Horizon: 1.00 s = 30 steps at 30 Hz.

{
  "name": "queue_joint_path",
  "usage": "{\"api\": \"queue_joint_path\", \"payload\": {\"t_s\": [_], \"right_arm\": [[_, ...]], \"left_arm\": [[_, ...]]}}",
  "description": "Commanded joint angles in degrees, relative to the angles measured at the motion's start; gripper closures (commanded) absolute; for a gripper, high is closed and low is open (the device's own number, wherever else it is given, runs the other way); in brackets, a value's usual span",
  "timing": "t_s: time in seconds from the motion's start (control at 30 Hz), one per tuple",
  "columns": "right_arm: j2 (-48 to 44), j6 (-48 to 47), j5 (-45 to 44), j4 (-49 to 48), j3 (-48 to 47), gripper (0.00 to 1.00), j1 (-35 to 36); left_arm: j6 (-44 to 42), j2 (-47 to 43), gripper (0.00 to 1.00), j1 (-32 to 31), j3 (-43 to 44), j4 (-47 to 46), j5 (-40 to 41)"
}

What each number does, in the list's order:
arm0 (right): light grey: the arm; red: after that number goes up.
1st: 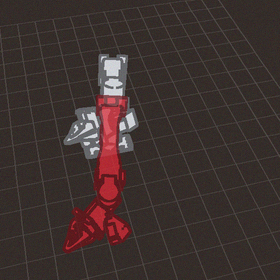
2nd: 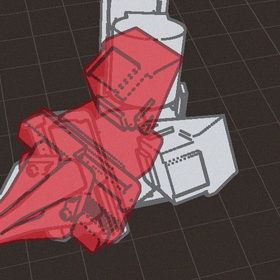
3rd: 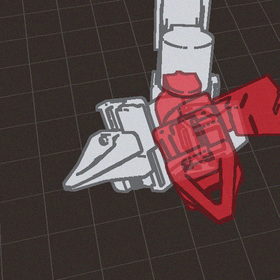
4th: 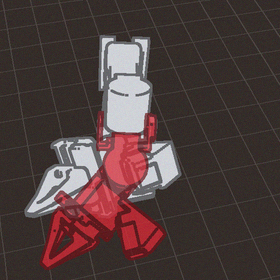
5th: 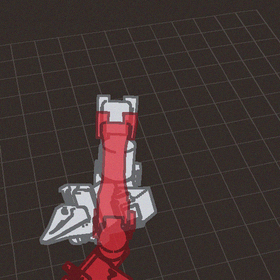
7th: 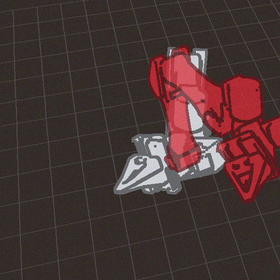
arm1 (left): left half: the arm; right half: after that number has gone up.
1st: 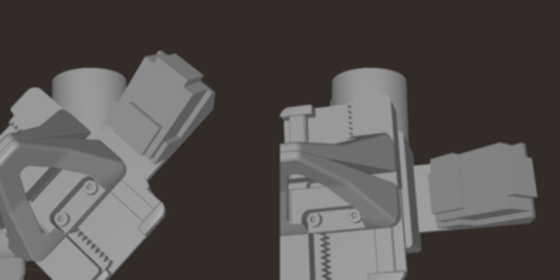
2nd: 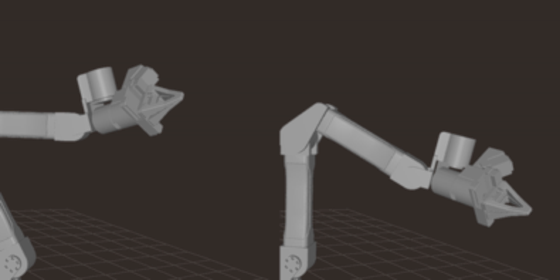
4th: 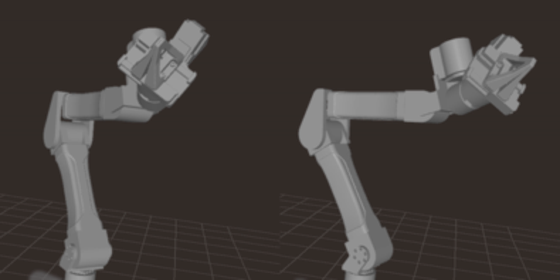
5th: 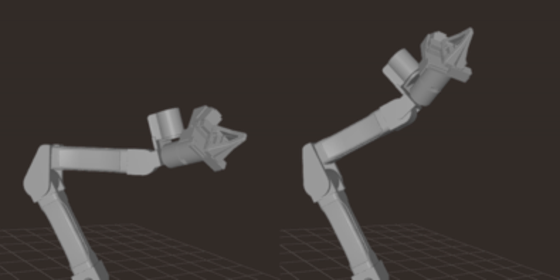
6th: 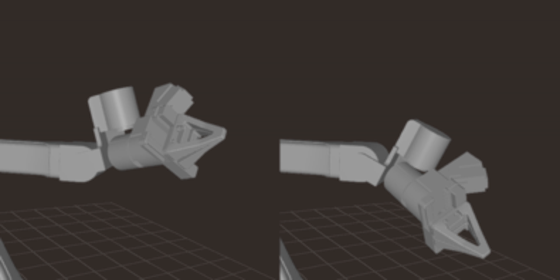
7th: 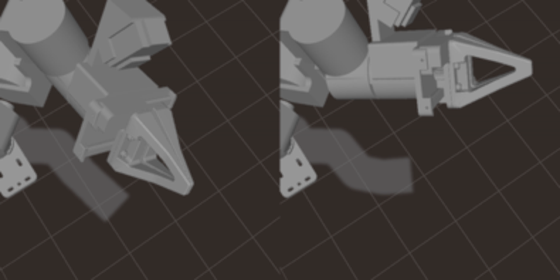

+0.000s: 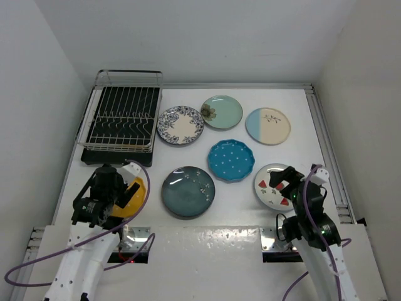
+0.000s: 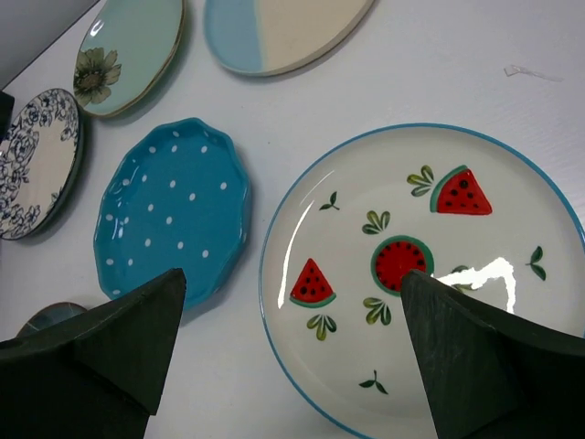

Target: Load the plates into the dish rack

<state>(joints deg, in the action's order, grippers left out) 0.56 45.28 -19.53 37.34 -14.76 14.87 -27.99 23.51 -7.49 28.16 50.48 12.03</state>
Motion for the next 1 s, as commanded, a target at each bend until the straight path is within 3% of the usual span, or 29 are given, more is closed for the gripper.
{"api": "queue_joint_path", "payload": {"t_s": [0.0, 0.13, 0.27, 0.33, 0.47, 0.6, 0.9, 0.97], "right_arm": [[1.98, -2.11, -0.60, -6.75, 0.53, 0.00, 0.51], [9.53, -2.21, 1.16, -10.79, -1.66, 0.00, 0.51], [15.68, 1.22, 3.79, -12.81, -3.95, 0.00, 0.25], [17.10, -0.88, 6.95, -14.40, -4.66, 0.00, 0.42], [23.16, -8.09, 9.94, -20.01, -8.17, 0.00, 0.42], [28.69, -11.87, 13.81, -23.71, -11.85, 0.00, 0.42], [35.56, -18.20, 23.39, -28.55, -14.77, 0.01, 0.24], [35.92, -18.82, 23.40, -28.90, -14.85, 0.03, 0.24]], "left_arm": [[0.48, 0.05, 0.01, 0.54, -0.04, -1.70, 0.88], [0.31, 0.57, 0.01, 1.07, -0.04, -1.70, 0.63], [-6.36, 5.40, 0.01, 1.07, 6.60, 4.44, -6.65], [-7.60, 9.44, 0.01, 1.07, 9.01, 6.21, -9.75], [-1.64, 23.22, 0.01, 2.29, 16.37, 8.75, -5.88], [-0.57, 31.07, 0.08, 10.53, 20.26, 11.84, -14.22], [-3.39, 39.76, 0.09, 30.84, 20.09, 9.11, -16.16], [-3.39, 44.42, 0.15, 36.91, 20.70, 9.11, -19.83]]}}
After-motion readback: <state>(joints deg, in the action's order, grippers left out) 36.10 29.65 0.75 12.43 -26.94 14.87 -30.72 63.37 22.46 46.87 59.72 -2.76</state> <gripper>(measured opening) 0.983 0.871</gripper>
